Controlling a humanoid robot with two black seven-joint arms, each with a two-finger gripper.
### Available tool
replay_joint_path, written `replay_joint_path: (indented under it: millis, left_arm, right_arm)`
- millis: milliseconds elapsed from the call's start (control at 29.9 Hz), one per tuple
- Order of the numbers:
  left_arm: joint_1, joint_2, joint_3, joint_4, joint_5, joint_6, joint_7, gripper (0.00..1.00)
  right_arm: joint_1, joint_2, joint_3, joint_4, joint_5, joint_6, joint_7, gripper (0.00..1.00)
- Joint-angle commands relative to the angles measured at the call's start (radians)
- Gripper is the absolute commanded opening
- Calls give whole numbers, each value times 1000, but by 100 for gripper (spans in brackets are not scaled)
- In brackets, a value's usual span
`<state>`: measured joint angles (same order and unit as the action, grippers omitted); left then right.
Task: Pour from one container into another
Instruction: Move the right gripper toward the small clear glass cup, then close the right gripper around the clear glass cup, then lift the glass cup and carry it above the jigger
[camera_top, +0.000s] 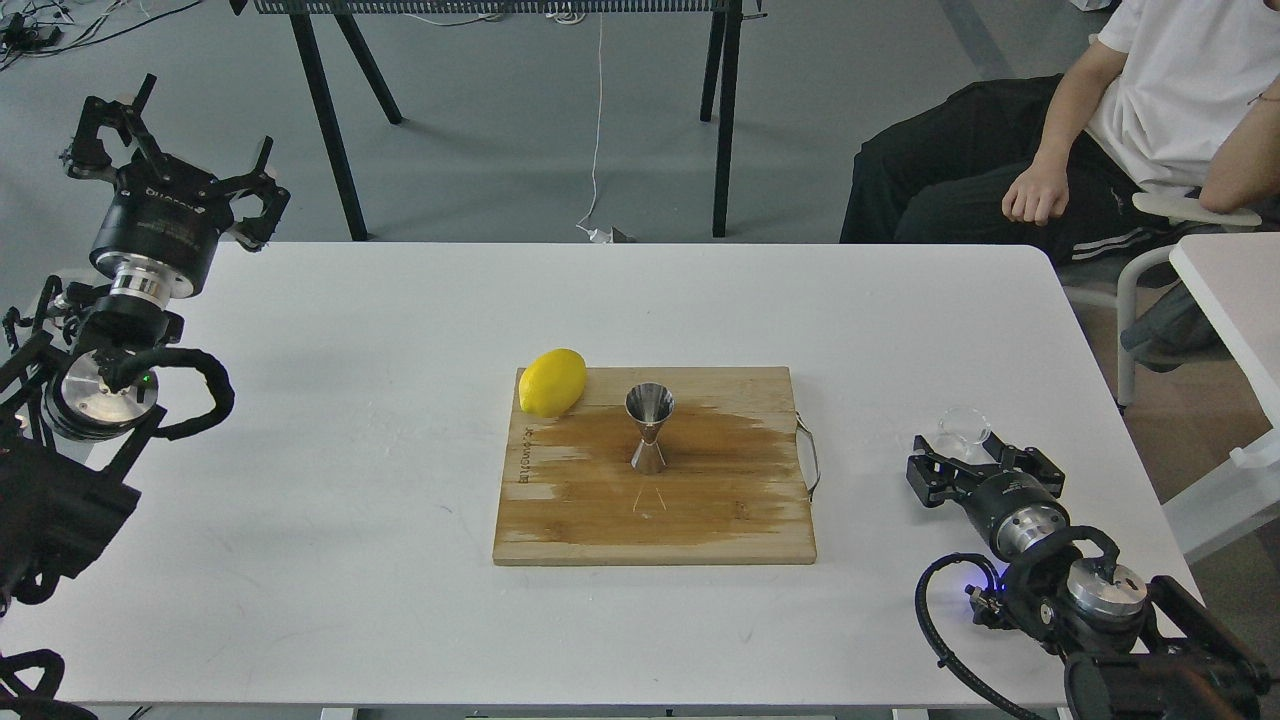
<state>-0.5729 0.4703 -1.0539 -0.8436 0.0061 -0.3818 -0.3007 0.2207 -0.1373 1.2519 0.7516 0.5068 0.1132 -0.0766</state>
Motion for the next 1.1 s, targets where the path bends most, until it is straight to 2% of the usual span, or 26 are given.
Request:
replay_joint_path:
  millis: [0,67,200,701,801,1069]
  left_arm:
    - [-7,1,0,0,2,0,0,100]
    - [-12,1,0,0,0,0,2,100]
    - [-13,2,2,0,2,0,2,100]
    - [-12,18,2,0,3,6,0,100]
    - [-12,18,3,0,2,4,2,100]
    - [-4,18,6,0,2,1,0,100]
  right_arm:
    - [-1,1,-3,0,-1,3,0,61]
    - [-1,1,9,0,-1,8,-2,57]
    - [-1,-1,7,-3,-1,43,-2,39]
    - [-32,-1,-9,29,-4,82,-6,36]
    - [-56,-5,-23,90,-7,85,-6,36]
    - [-115,-114,-75,423,-34,39,12,32]
